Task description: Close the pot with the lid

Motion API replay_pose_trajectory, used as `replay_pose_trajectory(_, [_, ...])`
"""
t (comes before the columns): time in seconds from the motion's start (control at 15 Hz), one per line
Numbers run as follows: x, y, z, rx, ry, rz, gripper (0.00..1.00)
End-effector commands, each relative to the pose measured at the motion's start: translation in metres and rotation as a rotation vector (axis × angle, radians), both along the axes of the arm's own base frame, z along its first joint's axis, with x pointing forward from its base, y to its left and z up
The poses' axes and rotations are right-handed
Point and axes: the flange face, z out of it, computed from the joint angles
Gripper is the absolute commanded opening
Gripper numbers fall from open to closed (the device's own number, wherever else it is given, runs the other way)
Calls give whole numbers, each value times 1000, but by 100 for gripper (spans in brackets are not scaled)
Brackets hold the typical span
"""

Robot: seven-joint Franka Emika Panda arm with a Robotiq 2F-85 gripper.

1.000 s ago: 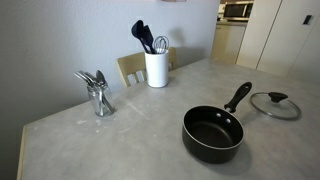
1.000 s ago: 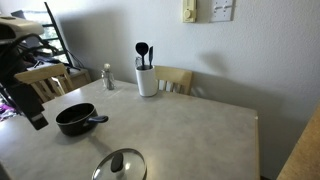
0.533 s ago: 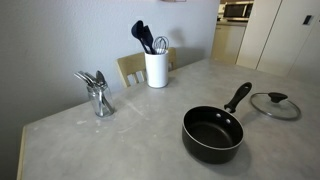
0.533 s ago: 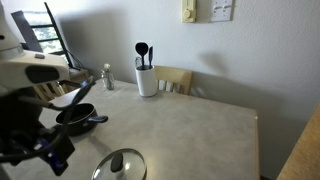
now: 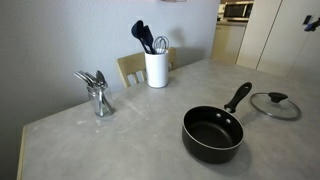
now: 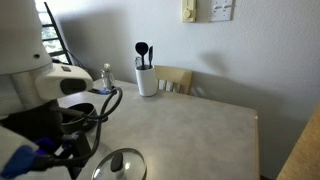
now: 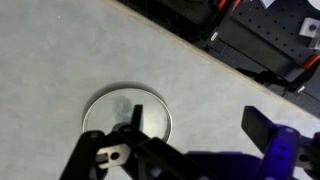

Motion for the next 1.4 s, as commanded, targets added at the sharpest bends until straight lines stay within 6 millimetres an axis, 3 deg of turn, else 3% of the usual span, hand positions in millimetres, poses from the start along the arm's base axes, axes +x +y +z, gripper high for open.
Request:
replay_pose_trajectory(0.0, [16, 7, -11, -28, -65, -73, 100])
replay_pose_trajectory(0.27, [40, 18, -31, -58, -146, -144, 100])
replay_pose_trajectory(0.73, [63, 18, -81, -4, -119, -54, 100])
replay_pose_trajectory(0.8, [66, 19, -81, 20, -116, -35, 100])
replay_pose_trajectory(0.87, [55, 24, -73, -1, -122, -79, 100])
replay_pose_trajectory(1.13, [59, 26, -75, -1, -118, -76, 100])
replay_pose_trajectory(1.33, [73, 27, -98, -65, -143, -45, 100])
